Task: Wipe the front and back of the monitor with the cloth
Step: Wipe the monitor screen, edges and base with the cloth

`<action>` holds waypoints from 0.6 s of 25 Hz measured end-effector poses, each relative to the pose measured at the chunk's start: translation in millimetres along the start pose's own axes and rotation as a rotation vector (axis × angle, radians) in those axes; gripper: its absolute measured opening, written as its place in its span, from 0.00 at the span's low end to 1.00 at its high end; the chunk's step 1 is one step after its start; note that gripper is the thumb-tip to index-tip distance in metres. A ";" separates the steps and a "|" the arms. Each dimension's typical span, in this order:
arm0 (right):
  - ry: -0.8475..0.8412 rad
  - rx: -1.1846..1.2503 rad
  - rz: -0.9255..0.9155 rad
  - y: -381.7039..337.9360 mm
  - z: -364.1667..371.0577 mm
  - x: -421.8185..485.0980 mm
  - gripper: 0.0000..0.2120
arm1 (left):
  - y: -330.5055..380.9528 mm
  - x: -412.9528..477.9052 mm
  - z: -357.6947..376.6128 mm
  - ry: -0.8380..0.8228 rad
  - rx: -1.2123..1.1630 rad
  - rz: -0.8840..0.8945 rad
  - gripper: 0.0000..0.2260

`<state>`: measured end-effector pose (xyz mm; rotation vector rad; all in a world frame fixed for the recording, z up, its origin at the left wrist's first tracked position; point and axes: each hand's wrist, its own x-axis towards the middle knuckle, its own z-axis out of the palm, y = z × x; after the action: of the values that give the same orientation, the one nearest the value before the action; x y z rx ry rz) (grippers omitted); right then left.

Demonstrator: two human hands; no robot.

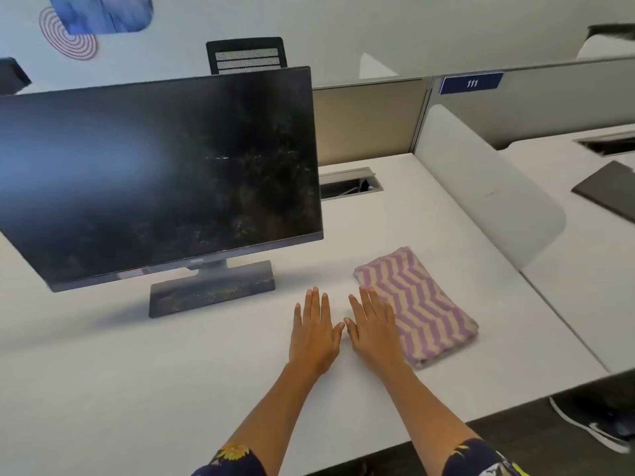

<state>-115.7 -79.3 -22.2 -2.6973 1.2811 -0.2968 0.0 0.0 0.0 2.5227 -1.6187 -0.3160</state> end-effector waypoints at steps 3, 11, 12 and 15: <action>0.039 0.050 0.027 32.1 -3.5 6.0 0.33 | 26.5 15.8 3.1 -0.013 -0.011 -0.007 0.39; 0.032 0.048 0.063 91.2 -19.1 15.8 0.32 | 77.5 44.5 1.1 -0.061 -0.161 -0.061 0.43; 0.020 0.048 0.076 93.1 -20.4 15.2 0.33 | 81.3 47.7 3.4 -0.063 -0.185 -0.061 0.38; 0.009 0.040 0.093 97.6 -19.3 16.7 0.36 | 89.8 60.2 11.6 -0.024 -0.146 -0.070 0.29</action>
<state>-183.1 -154.4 -22.0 -2.5974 1.3824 -0.3209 -57.7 -92.1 2.0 2.4780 -1.4600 -0.4565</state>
